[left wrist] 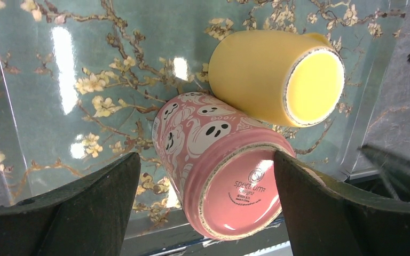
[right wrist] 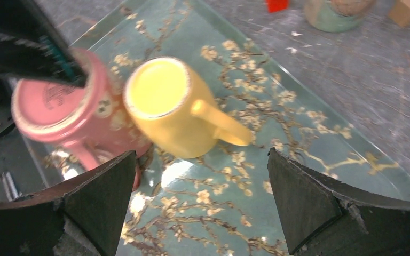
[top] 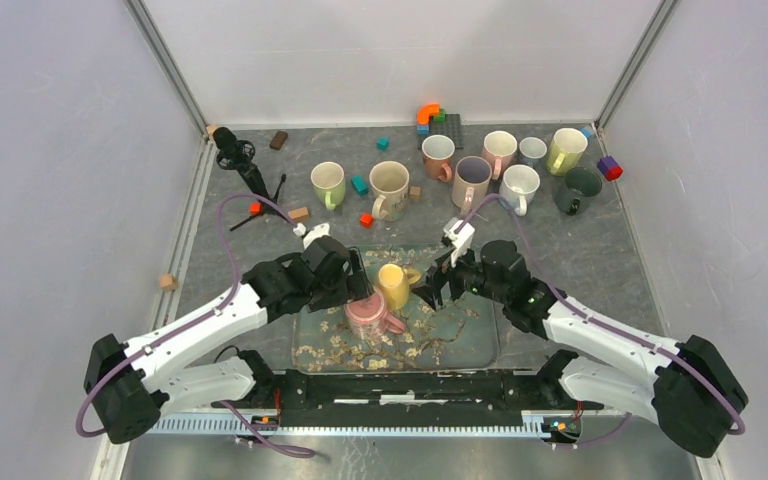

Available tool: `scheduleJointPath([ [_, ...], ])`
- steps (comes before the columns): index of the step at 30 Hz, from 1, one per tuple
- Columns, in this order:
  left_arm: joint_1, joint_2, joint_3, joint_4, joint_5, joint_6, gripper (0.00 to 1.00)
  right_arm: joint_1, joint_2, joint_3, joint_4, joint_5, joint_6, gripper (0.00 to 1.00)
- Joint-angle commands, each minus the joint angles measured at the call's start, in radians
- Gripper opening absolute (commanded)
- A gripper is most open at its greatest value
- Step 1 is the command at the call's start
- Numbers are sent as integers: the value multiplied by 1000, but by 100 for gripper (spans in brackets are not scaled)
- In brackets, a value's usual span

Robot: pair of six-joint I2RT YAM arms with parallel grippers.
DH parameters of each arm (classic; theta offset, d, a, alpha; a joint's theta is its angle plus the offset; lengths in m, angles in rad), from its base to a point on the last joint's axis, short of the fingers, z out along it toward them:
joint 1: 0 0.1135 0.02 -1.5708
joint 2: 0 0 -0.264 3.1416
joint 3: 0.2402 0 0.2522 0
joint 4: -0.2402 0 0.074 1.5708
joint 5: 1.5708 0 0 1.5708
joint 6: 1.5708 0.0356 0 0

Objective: Turn the mug right side up
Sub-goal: Turn over the cup on the tray.

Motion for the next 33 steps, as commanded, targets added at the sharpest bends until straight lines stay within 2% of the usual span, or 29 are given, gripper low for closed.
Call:
scheduleJointPath([
  [1,26,46,14,-7,-6,124,100,91,-20,6,-9,-6,-74,98],
  [15,34,-63,82,-102,53,138,100,388,151,127,-83,167,-64,86],
  [23,36,-128,158,-217,-77,121,100,449,278,233,-139,247,-21,81],
  [33,43,-211,272,-302,-258,135,100,470,380,335,-230,279,-5,64],
])
